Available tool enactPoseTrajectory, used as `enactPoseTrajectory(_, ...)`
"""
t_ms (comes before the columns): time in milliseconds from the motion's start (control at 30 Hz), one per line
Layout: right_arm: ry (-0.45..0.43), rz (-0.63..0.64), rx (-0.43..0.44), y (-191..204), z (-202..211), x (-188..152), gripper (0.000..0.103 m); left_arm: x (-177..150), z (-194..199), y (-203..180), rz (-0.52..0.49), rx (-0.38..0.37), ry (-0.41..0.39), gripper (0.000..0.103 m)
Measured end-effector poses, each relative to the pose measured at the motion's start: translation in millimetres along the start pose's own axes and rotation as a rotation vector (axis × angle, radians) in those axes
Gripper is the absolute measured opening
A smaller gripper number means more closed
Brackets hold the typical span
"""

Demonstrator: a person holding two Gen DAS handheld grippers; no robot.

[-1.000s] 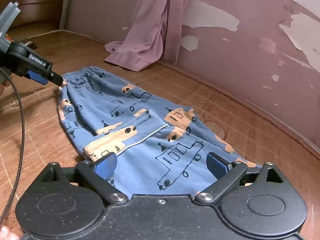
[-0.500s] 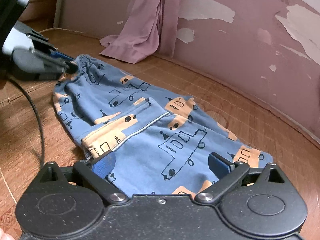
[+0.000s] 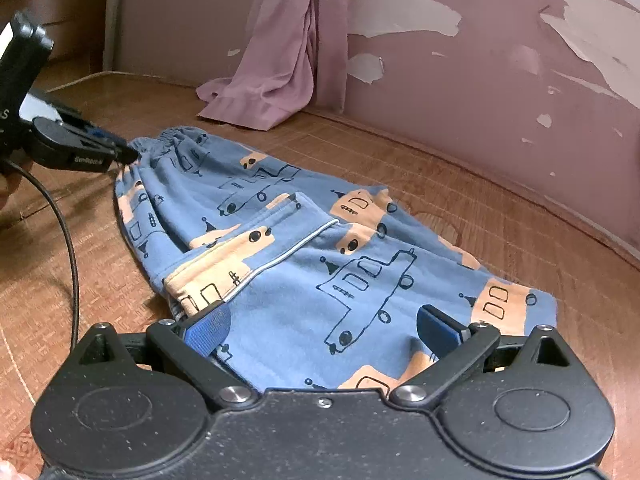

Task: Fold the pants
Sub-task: 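Grasp the elastic waistband with the left gripper and hold it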

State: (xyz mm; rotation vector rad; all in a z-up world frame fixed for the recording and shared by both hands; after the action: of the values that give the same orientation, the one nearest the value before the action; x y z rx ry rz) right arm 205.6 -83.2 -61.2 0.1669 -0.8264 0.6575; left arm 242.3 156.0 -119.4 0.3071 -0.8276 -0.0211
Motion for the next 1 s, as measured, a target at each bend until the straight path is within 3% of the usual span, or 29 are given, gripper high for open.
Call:
enactPoseTrajectory(67,-0.002,-0.008,0.005,-1,0,-1,0.1,-1,-2,5,0.04,-0.006,0.004,0.043)
enactPoseTrajectory(100,-0.003,-0.012,0.009,-1,0,-1,0.1,-1,-3,9,0.057,-0.006,0.012,0.047)
enactPoseTrajectory(233,-0.002,-0.033,0.024,-2,0,-2,0.1,0,-11,22,0.147,-0.064,0.051,0.056)
enactPoseTrajectory(533,-0.007,-0.063,0.036,-2,1,-4,0.1,4,-23,21,0.184,-0.154,0.116,0.056)
enactPoseTrajectory(700,-0.015,-0.071,0.04,0,2,-5,0.1,6,-26,23,0.217,-0.151,0.146,0.058)
enactPoseTrajectory(800,-0.018,-0.079,0.045,1,1,-5,0.1,9,-26,16,0.188,-0.162,0.146,0.039)
enactPoseTrajectory(900,-0.019,-0.089,0.05,1,1,-4,0.1,13,-27,11,0.162,-0.158,0.151,0.035)
enactPoseTrajectory(1000,-0.018,-0.1,0.055,2,0,-4,0.1,13,-29,14,0.221,-0.18,0.163,0.031)
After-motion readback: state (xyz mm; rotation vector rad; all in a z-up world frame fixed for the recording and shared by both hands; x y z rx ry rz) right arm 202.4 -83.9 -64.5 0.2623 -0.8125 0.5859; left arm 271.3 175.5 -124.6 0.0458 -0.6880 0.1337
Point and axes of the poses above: each gripper's, at about its wrist camera, not at the fingertips, and z roughly against the way its jaws point, y to its left, x to its top, the point moved 9 cm from there along -z, roughly the way its jaws point, and after that the axes turned 1 degree about -x, right-handed, at the moved point
